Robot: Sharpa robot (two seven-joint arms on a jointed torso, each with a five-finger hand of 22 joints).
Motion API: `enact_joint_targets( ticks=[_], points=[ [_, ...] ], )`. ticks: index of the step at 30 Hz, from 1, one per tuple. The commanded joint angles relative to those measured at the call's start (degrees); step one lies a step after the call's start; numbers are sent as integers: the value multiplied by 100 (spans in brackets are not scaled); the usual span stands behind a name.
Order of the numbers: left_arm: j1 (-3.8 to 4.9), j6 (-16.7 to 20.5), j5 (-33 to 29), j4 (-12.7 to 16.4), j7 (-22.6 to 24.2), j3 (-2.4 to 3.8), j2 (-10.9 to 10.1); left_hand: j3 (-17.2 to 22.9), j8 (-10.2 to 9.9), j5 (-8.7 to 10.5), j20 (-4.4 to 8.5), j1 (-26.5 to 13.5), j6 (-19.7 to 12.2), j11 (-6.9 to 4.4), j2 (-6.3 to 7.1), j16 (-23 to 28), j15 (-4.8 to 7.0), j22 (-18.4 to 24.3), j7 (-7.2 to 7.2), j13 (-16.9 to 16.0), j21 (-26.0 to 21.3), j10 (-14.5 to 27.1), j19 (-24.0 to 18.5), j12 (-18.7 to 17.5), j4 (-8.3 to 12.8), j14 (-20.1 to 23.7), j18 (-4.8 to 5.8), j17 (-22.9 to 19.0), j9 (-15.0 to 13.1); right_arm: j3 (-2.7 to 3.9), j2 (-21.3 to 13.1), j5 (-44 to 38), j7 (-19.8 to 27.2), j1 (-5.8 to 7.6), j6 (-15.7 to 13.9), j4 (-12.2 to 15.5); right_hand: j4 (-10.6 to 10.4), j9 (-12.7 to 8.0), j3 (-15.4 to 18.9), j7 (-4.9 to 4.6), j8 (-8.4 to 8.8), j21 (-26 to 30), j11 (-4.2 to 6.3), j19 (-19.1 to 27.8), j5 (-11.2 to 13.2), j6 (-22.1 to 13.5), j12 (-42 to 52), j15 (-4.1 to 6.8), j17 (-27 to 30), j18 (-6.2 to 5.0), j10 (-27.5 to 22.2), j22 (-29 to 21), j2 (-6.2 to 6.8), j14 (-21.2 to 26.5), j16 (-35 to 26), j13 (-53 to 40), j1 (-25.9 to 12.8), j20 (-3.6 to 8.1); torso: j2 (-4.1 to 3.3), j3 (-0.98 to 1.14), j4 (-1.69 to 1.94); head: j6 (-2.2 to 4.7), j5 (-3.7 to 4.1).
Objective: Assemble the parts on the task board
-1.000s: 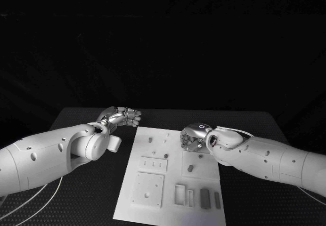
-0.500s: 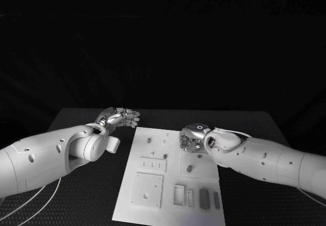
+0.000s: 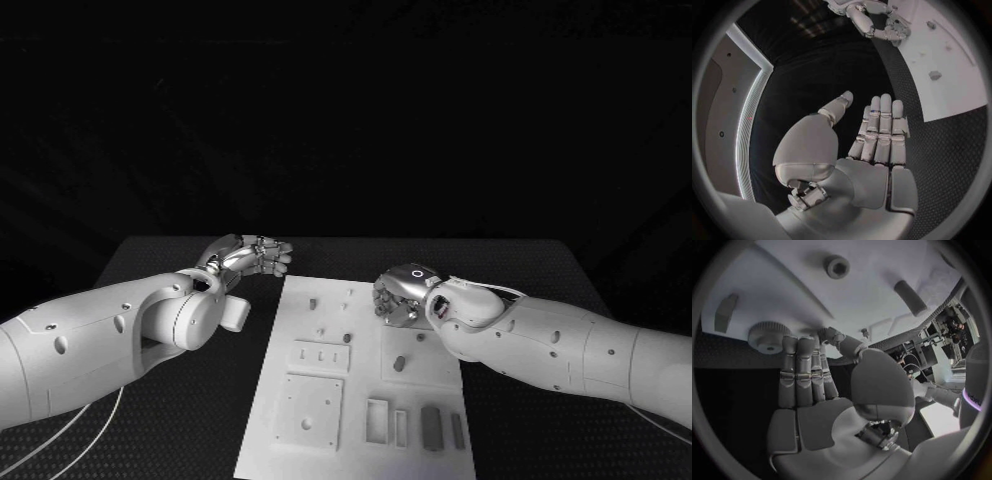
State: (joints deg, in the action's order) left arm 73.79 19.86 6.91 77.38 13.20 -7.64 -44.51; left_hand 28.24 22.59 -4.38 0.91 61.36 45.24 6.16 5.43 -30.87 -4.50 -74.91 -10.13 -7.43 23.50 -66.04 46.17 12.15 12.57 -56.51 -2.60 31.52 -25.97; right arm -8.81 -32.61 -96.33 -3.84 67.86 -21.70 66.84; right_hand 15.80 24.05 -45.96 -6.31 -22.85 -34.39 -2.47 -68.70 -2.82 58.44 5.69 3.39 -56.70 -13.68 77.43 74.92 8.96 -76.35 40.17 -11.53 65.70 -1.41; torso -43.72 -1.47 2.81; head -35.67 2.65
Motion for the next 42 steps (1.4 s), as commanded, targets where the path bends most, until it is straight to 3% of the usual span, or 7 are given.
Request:
enact_joint_targets(
  ticks=[1,12,17,25,32,38,42],
  points=[
    [5,-80,-14,2,34,5,18,12,-34,3,25,-54,-11,40,17,9,-6,-126,-34,5,35,-6,-17,-29,20,14,-49,9,7,26,15,-135,-247,50,-111,47,-11,7,-37,7,-20,-26,-11,10,-30,32,16,32,-8,-132,42,147,-37,-5,39,-17,-17,46,-3,-11,3,18,-4],
    [5,-85,-25,-18,27,5,28,13,-35,4,25,-59,-10,41,18,10,-6,-125,-35,6,37,-7,-18,-32,20,14,-48,11,8,151,183,-300,-648,160,-327,12,-7,16,-104,23,-20,-112,4,11,-23,78,4,46,-27,-132,83,143,2,-9,85,-50,-29,65,-13,-15,11,68,-28],
    [5,-88,-28,-27,27,5,61,12,-37,7,24,-66,-10,41,20,10,-6,-125,-35,6,39,-7,-19,-34,17,15,-47,12,9,151,373,-391,-787,162,-464,-105,-7,17,-120,25,-18,-127,5,13,-21,84,0,47,-30,-132,88,142,12,-8,92,-56,-31,68,-17,-6,5,79,-37],
    [6,-108,-30,-59,28,6,124,13,-38,9,24,-71,-10,42,21,11,-7,-125,-35,7,40,-7,-21,-37,15,16,-46,13,10,144,628,-484,-855,161,-555,-292,-9,18,-157,29,-13,-152,7,24,-18,94,-9,49,-36,-132,96,140,38,-5,106,-66,-31,71,-20,-23,28,86,-33],
    [7,-110,-30,-41,26,6,122,15,-40,9,25,-75,-10,42,19,13,-7,-125,-36,7,42,-8,-23,-41,14,17,-46,14,12,130,800,-623,-887,155,-586,-422,-12,19,-173,30,-10,-169,8,27,-18,97,-15,50,-39,-132,99,140,44,-6,115,-72,-33,72,-32,-10,31,88,-35],
    [7,-118,-30,-31,19,8,125,17,-43,10,25,-76,-11,43,21,14,-7,-124,-36,8,44,-6,-24,-45,16,18,-46,15,13,112,896,-704,-911,149,-497,-495,-11,20,-185,31,-8,-184,9,34,-17,102,-20,51,-42,-132,103,142,55,-5,123,-78,-34,73,-37,-9,25,88,-95],
    [7,-120,-30,-47,24,8,141,19,-46,10,25,-79,-14,47,22,15,-7,-124,-38,11,46,0,-26,-52,16,18,-46,17,16,101,938,-727,-928,149,-421,-499,-10,21,-192,32,-7,-192,9,36,-18,105,-22,51,-44,-132,105,142,57,-5,128,-81,-34,74,-44,-10,34,86,-93]
  ],
)
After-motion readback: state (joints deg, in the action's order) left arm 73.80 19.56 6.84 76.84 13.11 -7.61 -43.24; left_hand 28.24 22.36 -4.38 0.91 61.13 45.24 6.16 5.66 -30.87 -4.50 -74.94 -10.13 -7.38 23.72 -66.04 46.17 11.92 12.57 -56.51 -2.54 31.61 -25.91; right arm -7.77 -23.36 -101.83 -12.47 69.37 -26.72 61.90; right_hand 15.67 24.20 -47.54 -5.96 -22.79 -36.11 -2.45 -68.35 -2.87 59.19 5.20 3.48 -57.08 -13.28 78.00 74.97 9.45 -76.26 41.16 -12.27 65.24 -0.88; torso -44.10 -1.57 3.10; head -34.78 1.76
